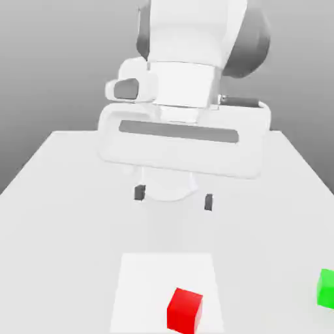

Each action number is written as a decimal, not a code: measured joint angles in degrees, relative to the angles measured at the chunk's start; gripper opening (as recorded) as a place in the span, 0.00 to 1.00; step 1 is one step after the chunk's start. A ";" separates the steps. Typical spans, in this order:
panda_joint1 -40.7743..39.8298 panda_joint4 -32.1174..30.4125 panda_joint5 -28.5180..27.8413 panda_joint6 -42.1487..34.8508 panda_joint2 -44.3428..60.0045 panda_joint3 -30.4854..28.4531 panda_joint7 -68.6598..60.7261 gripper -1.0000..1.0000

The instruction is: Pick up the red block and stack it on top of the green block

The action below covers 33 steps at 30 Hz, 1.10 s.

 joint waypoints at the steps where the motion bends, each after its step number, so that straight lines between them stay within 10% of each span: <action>1: 0.12 -0.36 0.00 0.80 2.04 -0.02 0.86 0.50; 11: 2.15 -1.48 -0.02 12.13 22.30 -1.39 6.50 0.50; 12: 2.63 -1.18 -0.63 13.74 24.27 -1.99 6.96 0.00; 24: 1.75 -2.33 2.16 6.86 16.20 0.19 4.72 0.00; 33: 15.21 4.00 -2.15 -0.22 16.52 12.84 0.71 0.00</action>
